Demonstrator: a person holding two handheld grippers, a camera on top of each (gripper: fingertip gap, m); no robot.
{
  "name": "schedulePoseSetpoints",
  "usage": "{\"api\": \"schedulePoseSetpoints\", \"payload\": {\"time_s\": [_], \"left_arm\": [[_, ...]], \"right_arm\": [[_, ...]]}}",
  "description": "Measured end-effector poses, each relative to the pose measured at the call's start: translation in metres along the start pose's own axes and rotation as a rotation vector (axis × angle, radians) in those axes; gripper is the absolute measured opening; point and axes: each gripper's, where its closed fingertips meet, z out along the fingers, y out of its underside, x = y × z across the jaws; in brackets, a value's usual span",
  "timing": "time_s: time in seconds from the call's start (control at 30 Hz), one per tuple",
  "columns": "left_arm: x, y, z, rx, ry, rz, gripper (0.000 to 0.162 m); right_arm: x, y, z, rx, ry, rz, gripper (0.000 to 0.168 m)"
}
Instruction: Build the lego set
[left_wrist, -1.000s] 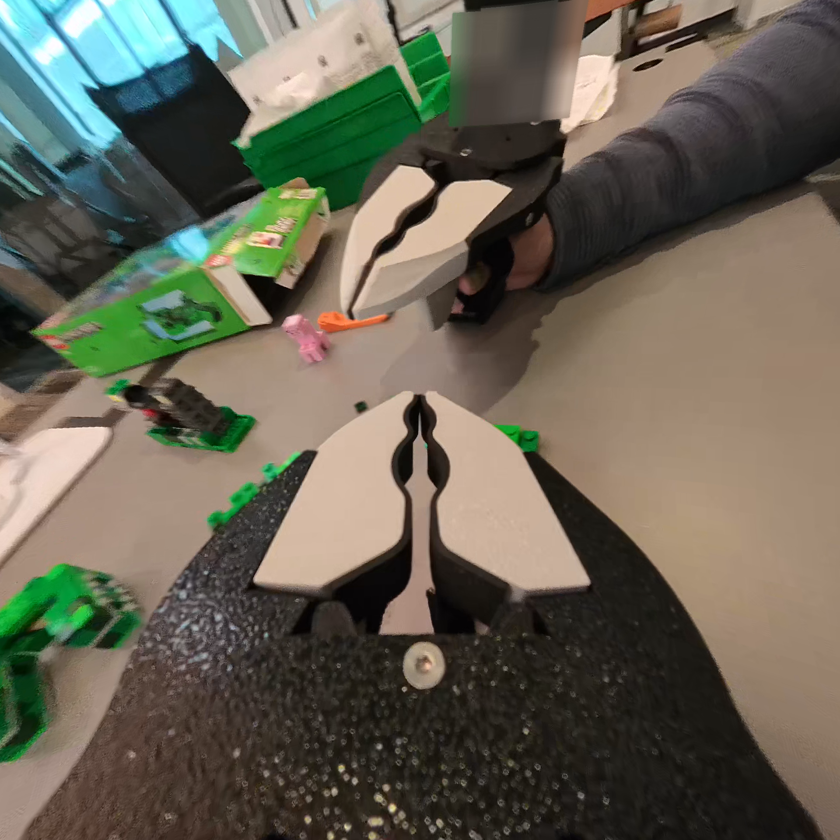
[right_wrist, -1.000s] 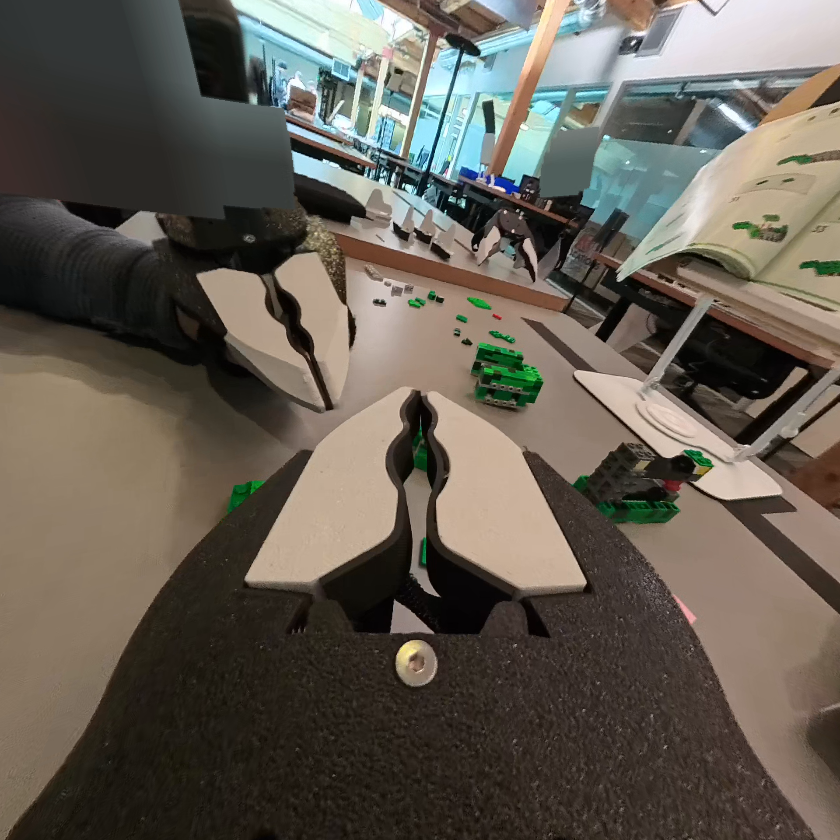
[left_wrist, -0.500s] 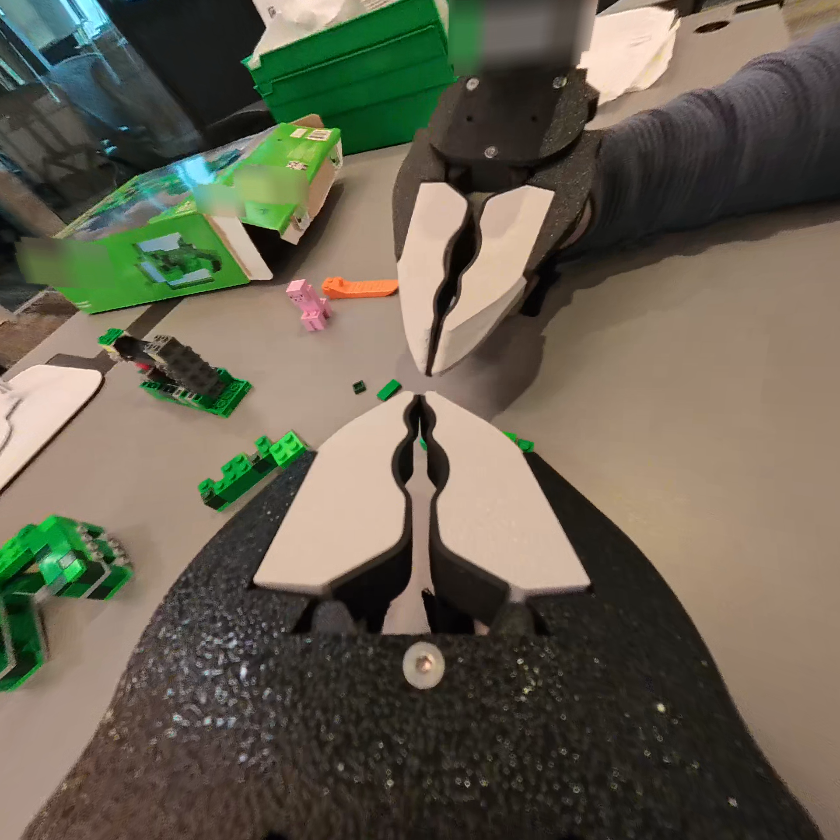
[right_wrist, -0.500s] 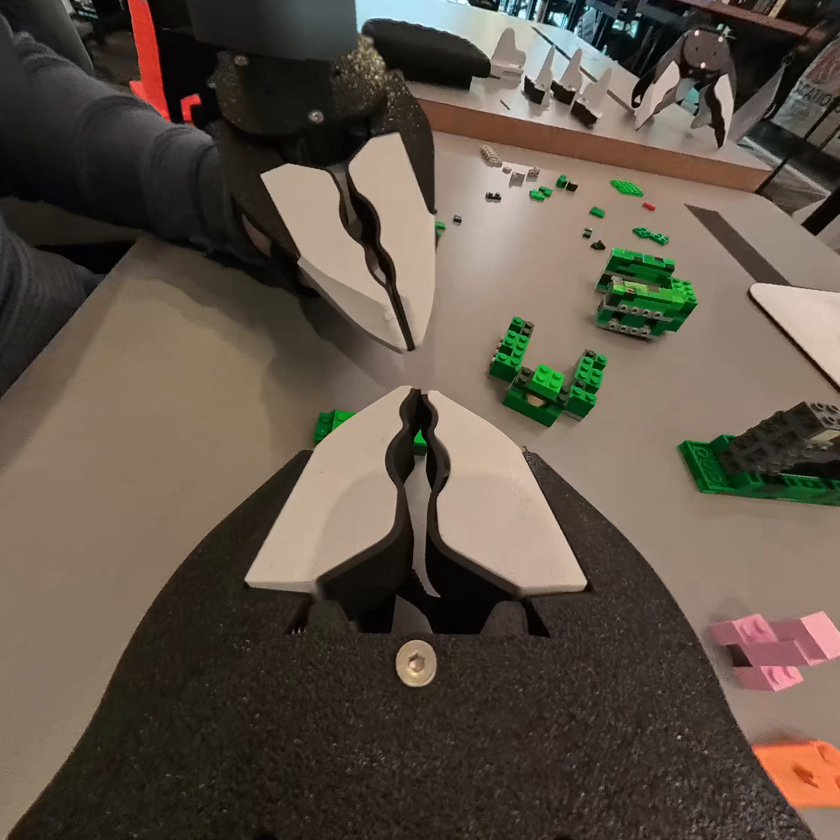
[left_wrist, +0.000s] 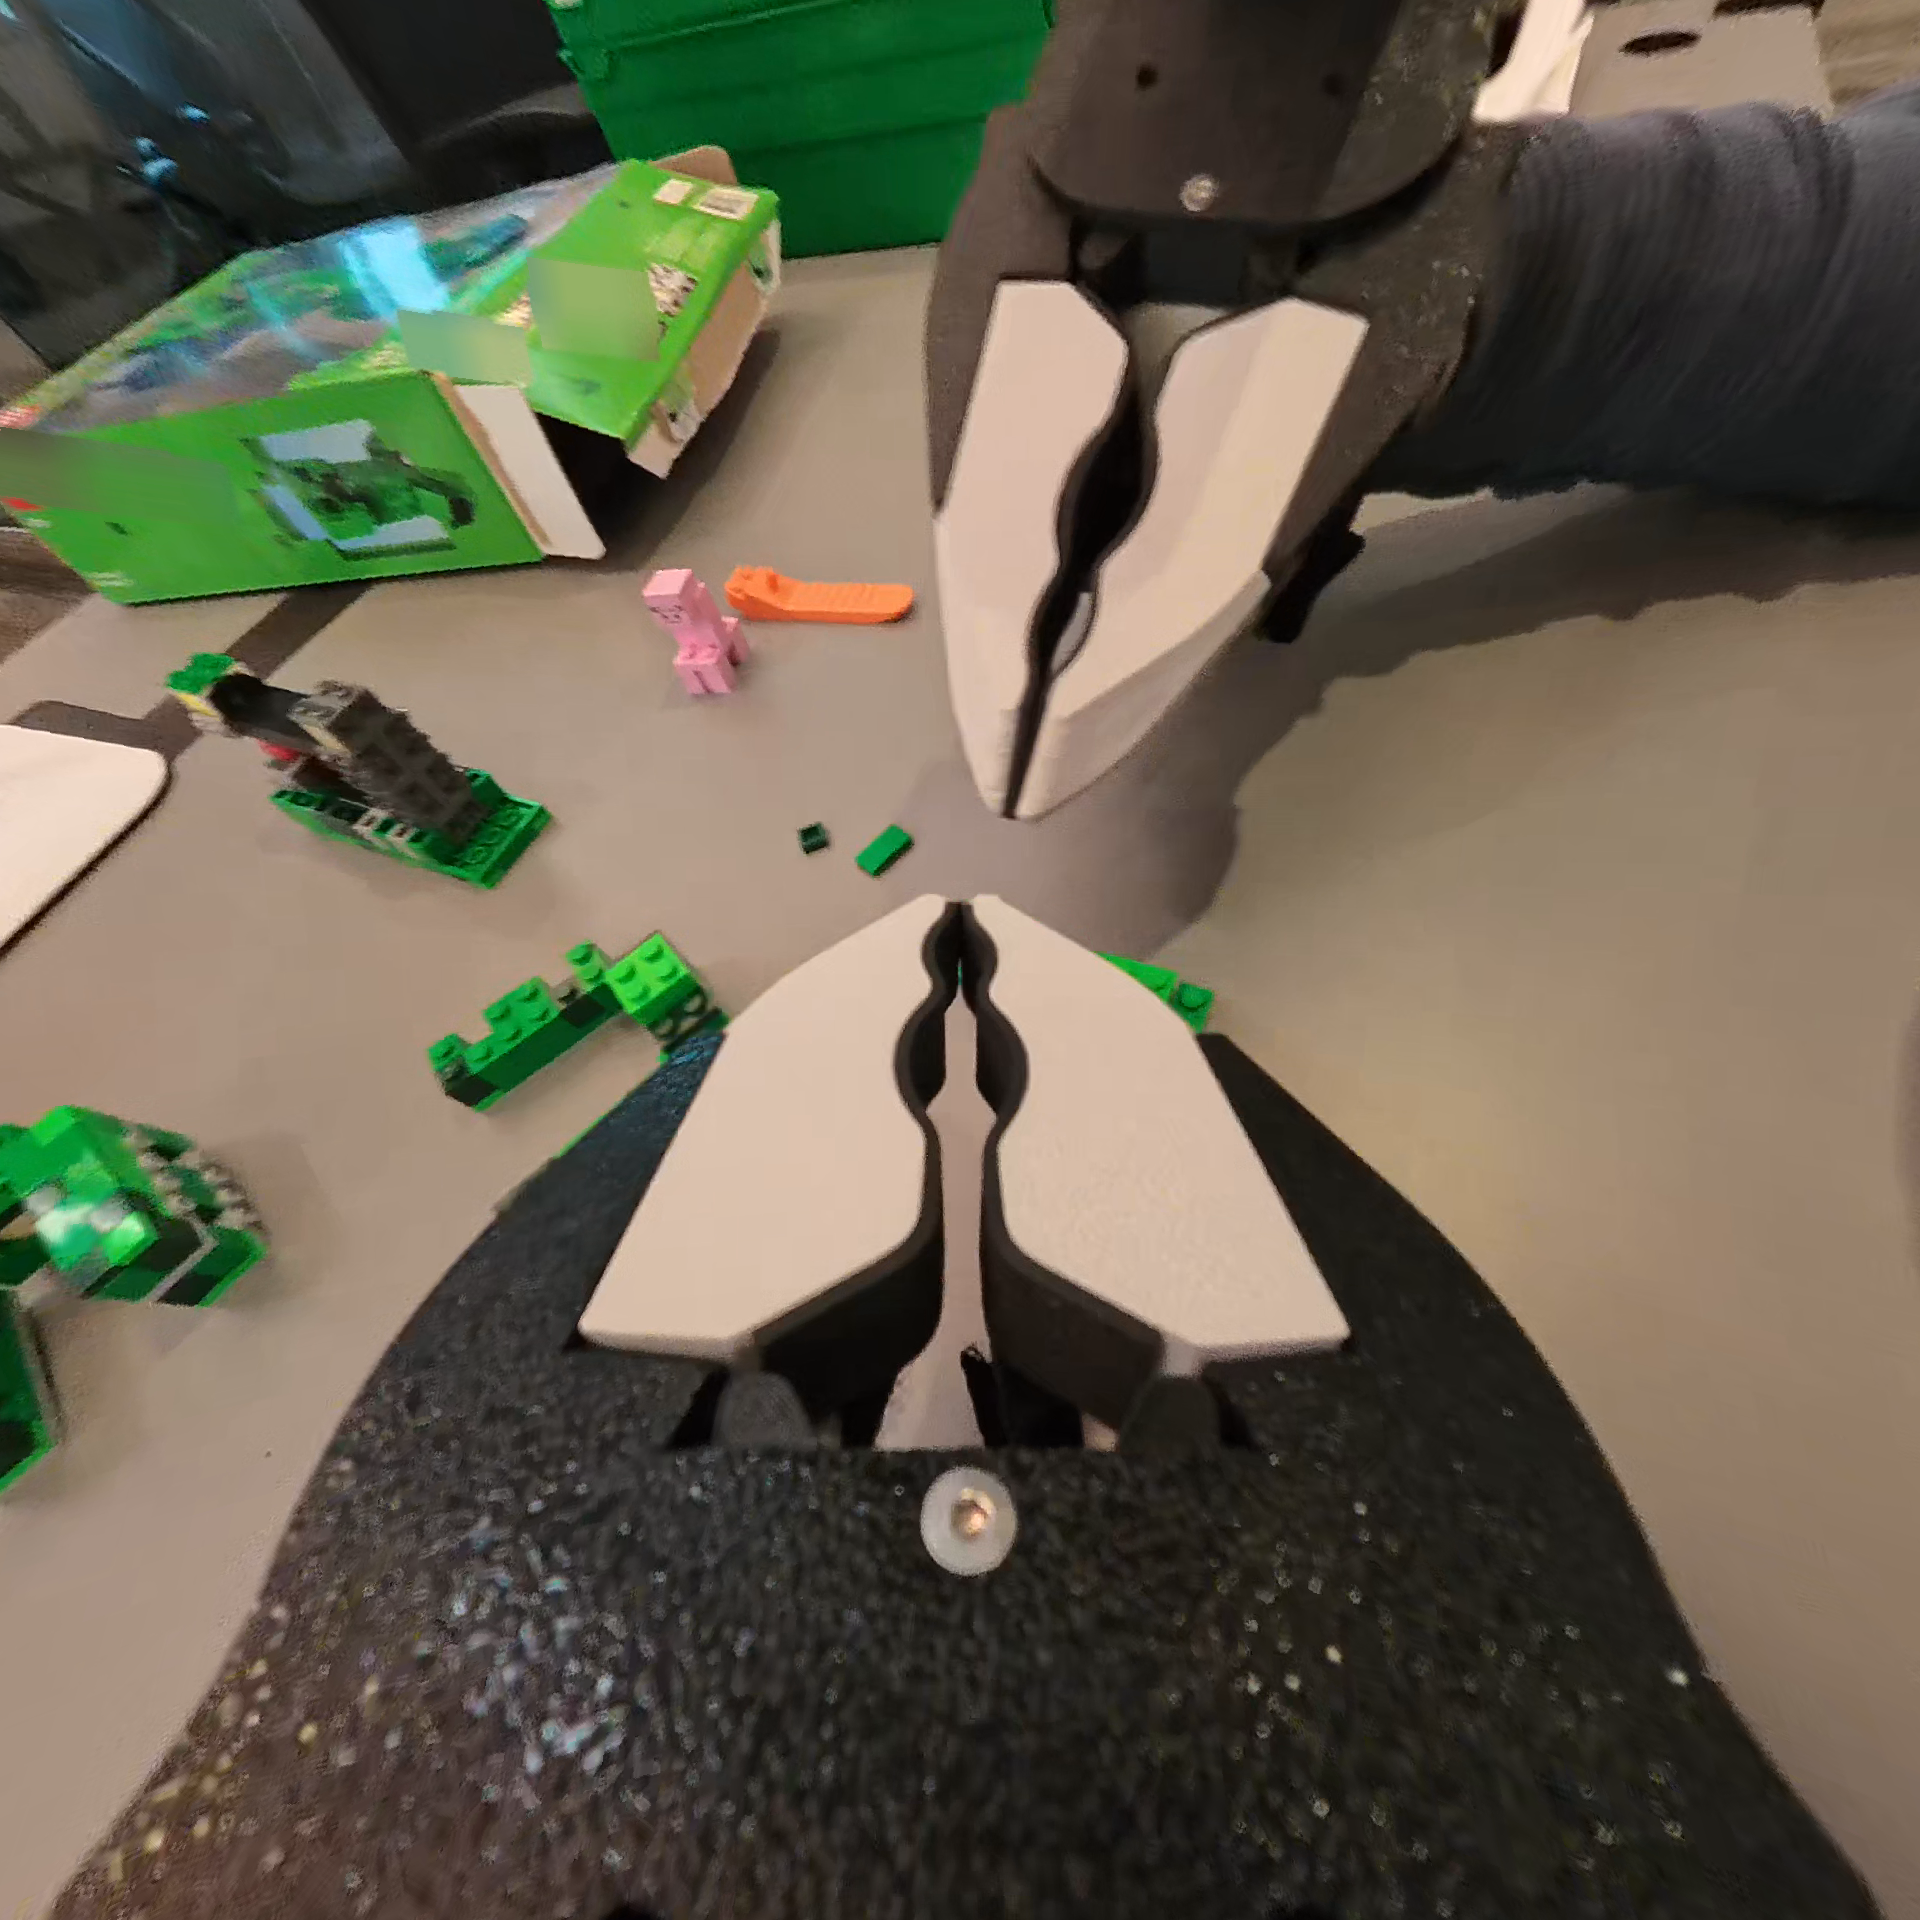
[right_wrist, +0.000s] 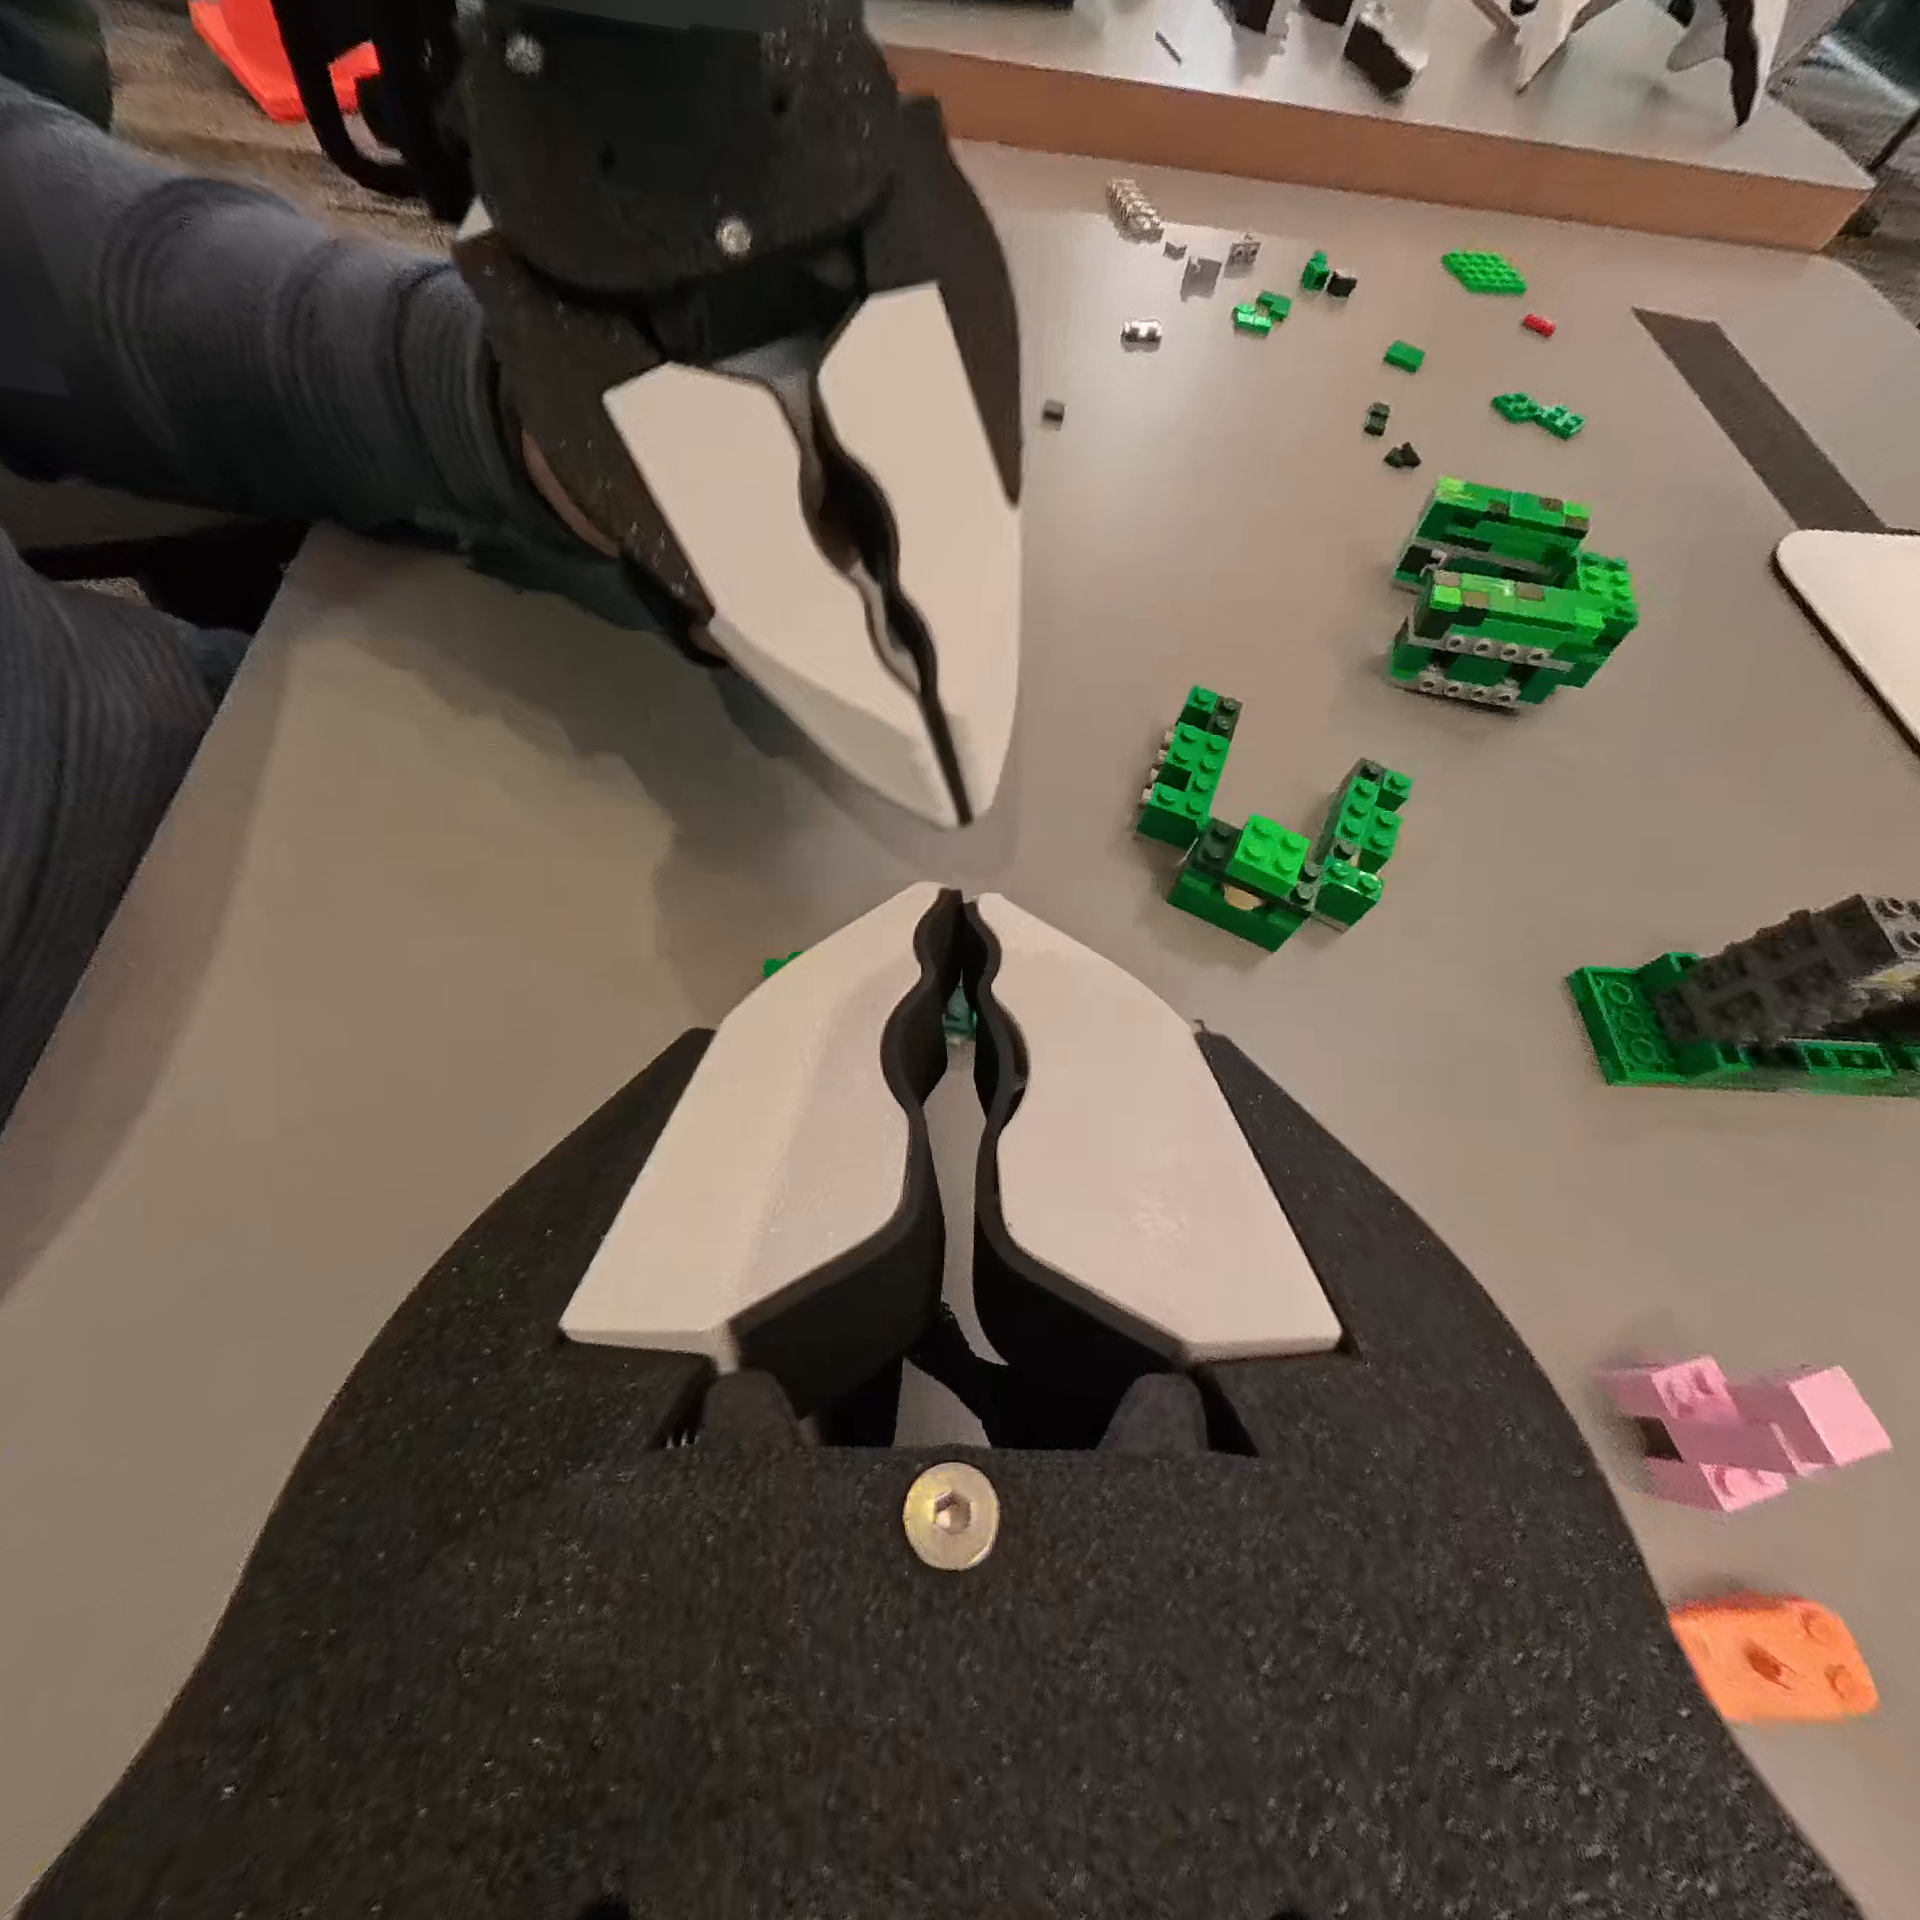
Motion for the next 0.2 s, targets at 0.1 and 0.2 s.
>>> {"api": "schedulePoseSetpoints", "payload": {"time_s": [0.1,0.2], "left_arm": [[0.002,0.008,0.007,-0.051,-0.007,0.059,0.000],[0.005,0.013,0.010,-0.058,0.025,0.065,0.000]], "right_arm": [[0.001,0.010,0.004,-0.036,0.018,-0.029,0.000],[-0.001,0.021,0.001,-0.038,0.005,-0.010,0.000]]}}
